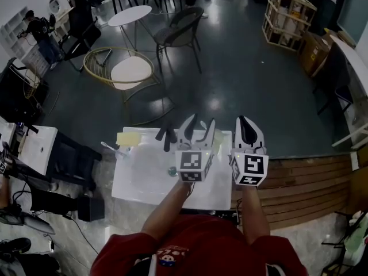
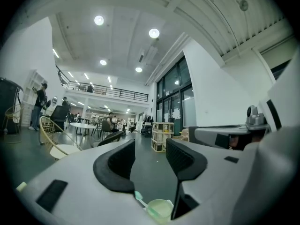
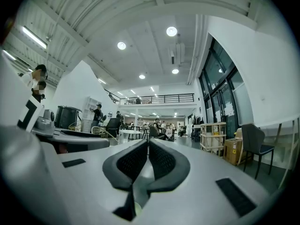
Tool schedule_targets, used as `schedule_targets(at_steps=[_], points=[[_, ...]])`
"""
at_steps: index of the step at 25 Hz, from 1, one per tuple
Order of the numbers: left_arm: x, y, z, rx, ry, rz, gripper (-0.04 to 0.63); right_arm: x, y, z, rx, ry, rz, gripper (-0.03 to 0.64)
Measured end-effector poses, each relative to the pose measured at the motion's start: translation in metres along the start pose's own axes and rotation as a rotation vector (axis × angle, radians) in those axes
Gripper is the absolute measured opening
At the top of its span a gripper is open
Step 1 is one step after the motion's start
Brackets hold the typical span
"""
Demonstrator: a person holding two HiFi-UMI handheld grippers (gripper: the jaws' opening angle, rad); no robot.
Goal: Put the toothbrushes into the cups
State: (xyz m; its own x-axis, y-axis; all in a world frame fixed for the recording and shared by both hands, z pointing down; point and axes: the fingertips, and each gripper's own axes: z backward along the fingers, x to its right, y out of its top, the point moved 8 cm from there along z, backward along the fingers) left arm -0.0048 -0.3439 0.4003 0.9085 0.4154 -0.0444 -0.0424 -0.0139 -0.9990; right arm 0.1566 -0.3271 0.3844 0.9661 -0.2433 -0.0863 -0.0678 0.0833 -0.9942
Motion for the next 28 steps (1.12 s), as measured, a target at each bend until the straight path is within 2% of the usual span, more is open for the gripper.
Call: schedule_targets(at_steps=[4, 6, 8, 11, 23, 28], points=[[0.0, 0.001, 0.002, 0.01, 0.015, 0.006, 0.164, -0.001, -0.002, 0.0, -0.003, -0.001, 0.001, 0.034], [-0.002, 0.0, 0.004, 0.012, 0.033, 0.013, 0.081, -0.002, -0.003, 0.001, -0.004, 0.001, 0.002, 0.034], [-0.002, -0.001, 0.006, 0.014, 0.025, 0.022, 0.033, -0.004, -0.004, 0.002, -0.007, 0.004, 0.001, 0.034], [-0.001, 0.003, 0.007, 0.028, 0.002, 0.038, 0.029, -0.006, -0.003, 0.004, -0.003, 0.008, 0.007, 0.034], [-0.007, 0.004, 0.009, 0.053, 0.017, 0.03, 0.029, -0.012, -0.002, 0.002, -0.009, 0.006, 0.034, 0.034], [-0.008, 0.002, 0.009, 0.036, 0.017, 0.035, 0.029, -0.014, -0.002, 0.001, -0.014, 0.008, 0.039, 0.034]])
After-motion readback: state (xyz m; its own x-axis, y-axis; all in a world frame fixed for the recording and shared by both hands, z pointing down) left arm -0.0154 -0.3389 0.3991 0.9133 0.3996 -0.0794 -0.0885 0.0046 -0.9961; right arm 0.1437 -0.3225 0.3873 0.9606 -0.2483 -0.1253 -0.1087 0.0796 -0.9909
